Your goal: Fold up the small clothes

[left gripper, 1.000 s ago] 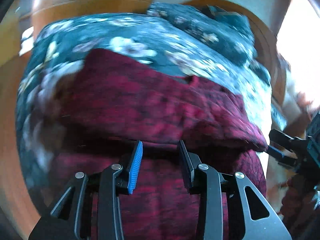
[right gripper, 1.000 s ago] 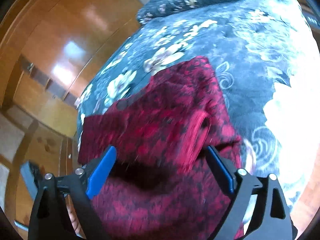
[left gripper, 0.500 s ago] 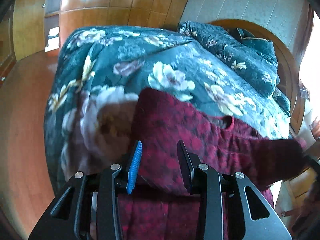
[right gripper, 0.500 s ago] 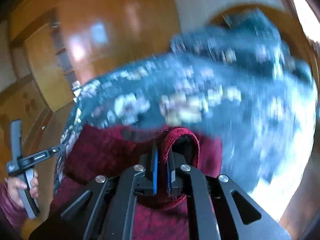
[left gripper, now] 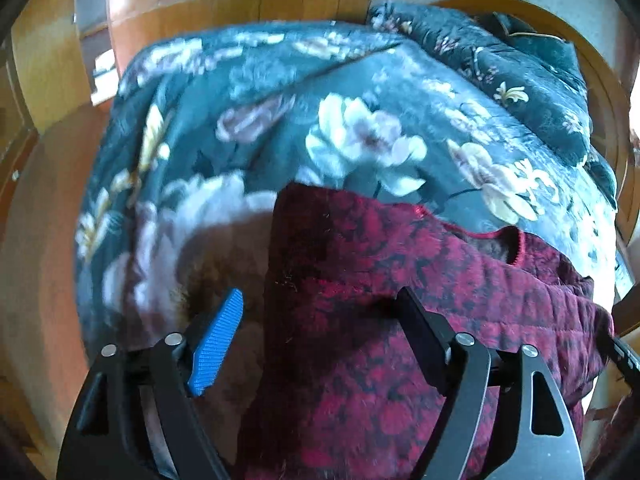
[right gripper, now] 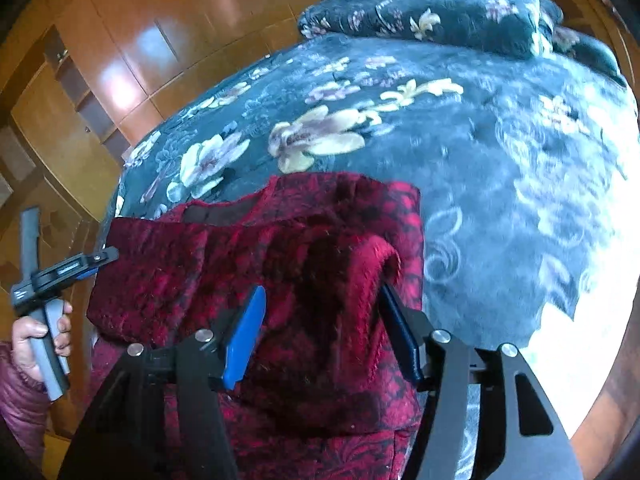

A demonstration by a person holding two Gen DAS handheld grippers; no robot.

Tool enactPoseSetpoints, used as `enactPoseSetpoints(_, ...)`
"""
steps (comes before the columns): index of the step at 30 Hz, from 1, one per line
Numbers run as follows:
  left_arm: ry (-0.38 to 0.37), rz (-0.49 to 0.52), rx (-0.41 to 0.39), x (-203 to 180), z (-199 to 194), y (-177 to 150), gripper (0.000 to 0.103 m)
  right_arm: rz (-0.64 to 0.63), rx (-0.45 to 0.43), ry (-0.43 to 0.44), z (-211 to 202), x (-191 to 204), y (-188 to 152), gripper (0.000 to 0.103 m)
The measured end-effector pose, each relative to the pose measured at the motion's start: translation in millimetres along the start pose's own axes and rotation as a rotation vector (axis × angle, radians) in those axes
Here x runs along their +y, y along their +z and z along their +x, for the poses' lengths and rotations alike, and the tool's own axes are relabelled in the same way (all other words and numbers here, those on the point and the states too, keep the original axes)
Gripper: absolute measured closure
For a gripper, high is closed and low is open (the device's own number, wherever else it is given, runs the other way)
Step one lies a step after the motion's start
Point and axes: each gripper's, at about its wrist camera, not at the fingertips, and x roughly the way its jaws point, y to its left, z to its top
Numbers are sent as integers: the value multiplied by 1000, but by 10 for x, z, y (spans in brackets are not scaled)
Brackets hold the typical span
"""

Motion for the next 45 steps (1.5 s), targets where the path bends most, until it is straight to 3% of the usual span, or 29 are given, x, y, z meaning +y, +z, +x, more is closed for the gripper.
enactPoseSetpoints(1,-23,-23,22,36,78,-4,59,-9,10,-5,33,6,12,69)
enactPoseSetpoints(2,-17,-39,23,60,101,-16,64,-13,15,-13,58,21,34,92)
enactPoseSetpoints(3,-11,-49,11,79,99,-25,79,-15,12,-12,65,33,71,97)
enactPoseSetpoints(5,0,-59,-23,117,42,-61,85,-64,-38,4,4,177,172,97)
enactPoseSetpoints(8,38,-79,-37,196,9,-89,85,-143,-85,-42,-18,370,222,97)
enactPoseSetpoints(11,90,-85,-14,225,99,-123,80,-164,7,-190,304,256,132,97)
enactPoseSetpoints(12,93,-71,-19,186,70,-137,74,-137,40,-213,399,160,76,97)
enactPoseSetpoints(14,62,-53,-63,111,-91,-179,52,-104,28,-215,417,26,-14,97)
enactPoseSetpoints(17,49,-61,-164,130,-376,-256,50,-90,22,-208,360,7,-11,93)
enactPoseSetpoints(19,42,-57,-191,130,-480,-280,64,-90,10,-223,256,29,21,75)
enactPoseSetpoints(20,52,-49,-200,131,-530,-292,65,-88,-9,-236,191,39,40,59)
enactPoseSetpoints(22,48,-47,-240,158,-647,-315,68,-99,-75,-259,-16,99,65,58)
enactPoseSetpoints(25,27,-46,-261,175,-736,-316,68,-126,-146,-198,-226,309,112,57)
enactPoseSetpoints(30,-22,-16,-241,0,-609,-200,68,-212,-91,-151,88,725,150,50)
enactPoseSetpoints(35,-24,-6,-143,-155,-194,-50,68,-128,-3,-254,609,494,78,49)
enactPoseSetpoints(38,-12,-16,-87,-139,100,-77,68,-91,-42,-215,691,311,-34,48)
enactPoseSetpoints(40,16,6,-63,-144,296,-153,68,-128,-69,-245,735,342,-97,48)
enactPoseSetpoints(45,38,15,-89,-132,389,-242,68,-155,-82,-280,763,385,-119,47)
